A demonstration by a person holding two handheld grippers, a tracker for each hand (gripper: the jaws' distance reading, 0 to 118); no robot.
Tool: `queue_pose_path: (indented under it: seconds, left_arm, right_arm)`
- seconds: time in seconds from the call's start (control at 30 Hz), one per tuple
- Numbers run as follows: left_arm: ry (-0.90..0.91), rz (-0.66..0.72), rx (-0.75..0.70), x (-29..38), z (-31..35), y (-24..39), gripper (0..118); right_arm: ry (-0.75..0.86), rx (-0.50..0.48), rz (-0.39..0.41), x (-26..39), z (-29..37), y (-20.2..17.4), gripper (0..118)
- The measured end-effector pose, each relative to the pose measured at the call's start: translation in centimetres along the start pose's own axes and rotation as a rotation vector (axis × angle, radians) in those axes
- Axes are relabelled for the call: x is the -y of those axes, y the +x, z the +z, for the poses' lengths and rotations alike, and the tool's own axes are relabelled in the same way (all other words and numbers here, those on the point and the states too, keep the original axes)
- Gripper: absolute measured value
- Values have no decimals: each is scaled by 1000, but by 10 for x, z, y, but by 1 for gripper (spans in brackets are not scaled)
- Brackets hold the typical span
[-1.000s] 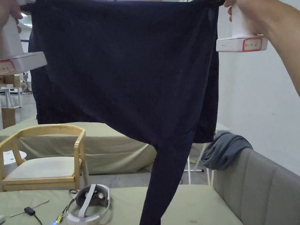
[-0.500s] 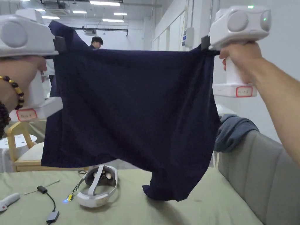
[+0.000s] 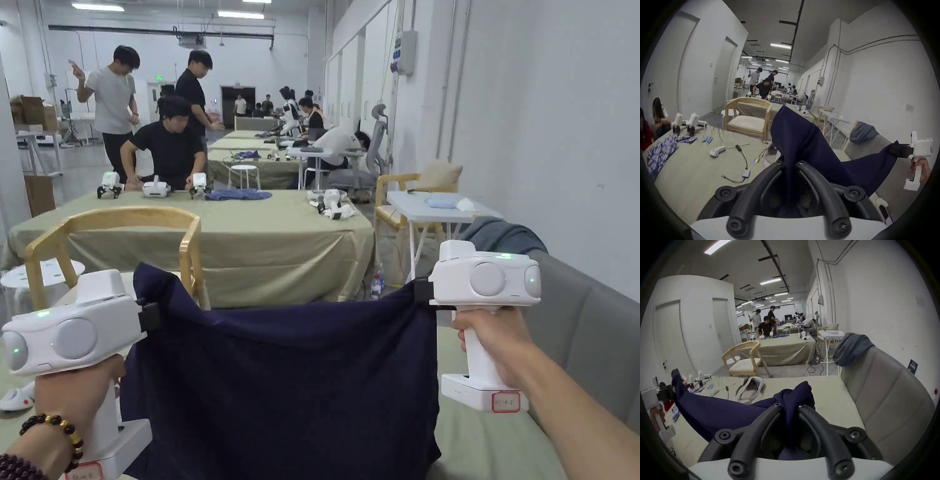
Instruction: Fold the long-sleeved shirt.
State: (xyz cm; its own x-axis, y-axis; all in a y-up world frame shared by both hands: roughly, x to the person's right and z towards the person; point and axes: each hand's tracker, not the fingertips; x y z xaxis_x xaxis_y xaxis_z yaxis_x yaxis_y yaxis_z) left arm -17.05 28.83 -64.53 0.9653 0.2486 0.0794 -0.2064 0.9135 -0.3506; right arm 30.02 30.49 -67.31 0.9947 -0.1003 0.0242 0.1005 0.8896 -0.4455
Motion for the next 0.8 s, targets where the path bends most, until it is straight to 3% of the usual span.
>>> queue_pose_path:
  seconds: [0.13, 0.3, 0.5, 0.63, 0.7, 0.73, 0.77, 0.8]
  left_arm:
    - [44, 22, 9, 28, 66, -2, 11]
    - [6, -32, -27, 114, 145, -34, 11]
    - [-300, 0, -87, 249, 220, -74, 11]
    - [-505, 34, -113, 312, 222, -92, 11]
    - [-557, 32, -117, 328, 218, -93, 13]
    - [-547, 34, -116, 331, 219, -93, 26]
    - [-540, 41, -110, 331, 221, -94, 49]
    - [-535, 50, -109, 325, 225, -89, 80]
  right_arm:
    - [18, -35, 35, 27, 52, -2, 6]
    - [-9, -113, 81, 126, 165, -9, 6]
    - [-398, -172, 114, 289, 226, -9, 6]
    - [-744, -189, 141, 383, 220, -16, 6]
    - [-848, -175, 200, 415, 208, -18, 6]
    - [-862, -167, 195, 425, 202, -16, 6]
    - [-854, -165, 184, 431, 199, -22, 7]
    - [-854, -141, 164, 430, 197, -19, 13]
